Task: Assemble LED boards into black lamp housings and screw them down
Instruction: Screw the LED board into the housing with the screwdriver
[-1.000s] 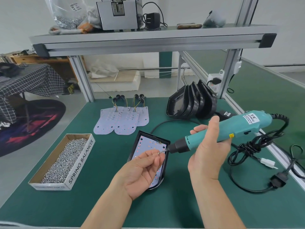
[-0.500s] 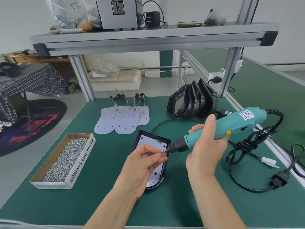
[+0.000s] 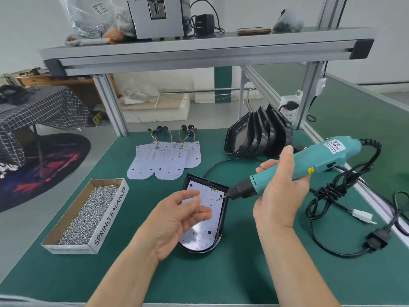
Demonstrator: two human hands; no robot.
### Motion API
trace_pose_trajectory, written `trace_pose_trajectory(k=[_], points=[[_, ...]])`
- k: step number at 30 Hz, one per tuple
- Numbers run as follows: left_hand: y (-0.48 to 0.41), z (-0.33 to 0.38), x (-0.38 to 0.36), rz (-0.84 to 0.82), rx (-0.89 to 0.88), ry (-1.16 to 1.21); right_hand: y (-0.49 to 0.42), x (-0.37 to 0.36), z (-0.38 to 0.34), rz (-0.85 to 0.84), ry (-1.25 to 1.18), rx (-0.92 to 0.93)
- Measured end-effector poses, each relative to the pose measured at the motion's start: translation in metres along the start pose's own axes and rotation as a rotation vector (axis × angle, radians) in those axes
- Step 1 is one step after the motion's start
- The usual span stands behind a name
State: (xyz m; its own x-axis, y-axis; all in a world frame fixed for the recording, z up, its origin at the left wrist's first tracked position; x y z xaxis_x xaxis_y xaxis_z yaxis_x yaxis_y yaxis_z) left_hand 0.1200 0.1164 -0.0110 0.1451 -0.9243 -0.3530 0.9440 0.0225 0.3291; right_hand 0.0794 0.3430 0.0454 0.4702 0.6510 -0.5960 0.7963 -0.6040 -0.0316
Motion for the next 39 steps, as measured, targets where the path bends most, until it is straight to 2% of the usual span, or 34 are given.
trace_pose_trajectory(k=[3,10,30,34,39], points=[[-0.004,0.002,0.009,0.038,0.01,0.054,0.001,0.001,0.002,-0.002,-0.004,-0.012],[-0.004,-0.01,0.003,0.015,0.091,0.182,0.003,-0.001,0.002,-0.013,-0.015,-0.021],[0.003,-0.02,-0.022,-0.089,0.154,0.086,0.013,-0.005,-0.004,-0.029,-0.012,0.008],[0.003,-0.018,-0.021,-0.052,0.1,0.036,0.013,-0.003,-0.003,-0.026,0.001,0.012],[0.003,-0.009,-0.019,0.033,-0.087,-0.108,0.013,-0.003,-0.003,-0.018,0.012,0.025]])
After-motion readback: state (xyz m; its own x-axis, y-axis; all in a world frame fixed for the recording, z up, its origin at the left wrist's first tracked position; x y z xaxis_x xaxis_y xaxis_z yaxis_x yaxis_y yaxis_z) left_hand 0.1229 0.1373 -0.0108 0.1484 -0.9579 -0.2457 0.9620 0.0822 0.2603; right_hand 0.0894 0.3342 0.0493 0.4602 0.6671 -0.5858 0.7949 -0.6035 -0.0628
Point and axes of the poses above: each hand's wrist, its own y-axis away from the middle knuckle, its own x-axis out of the back of the hand, z = x × y, the point moved 8 cm from there along -y, towards the middle knuckle
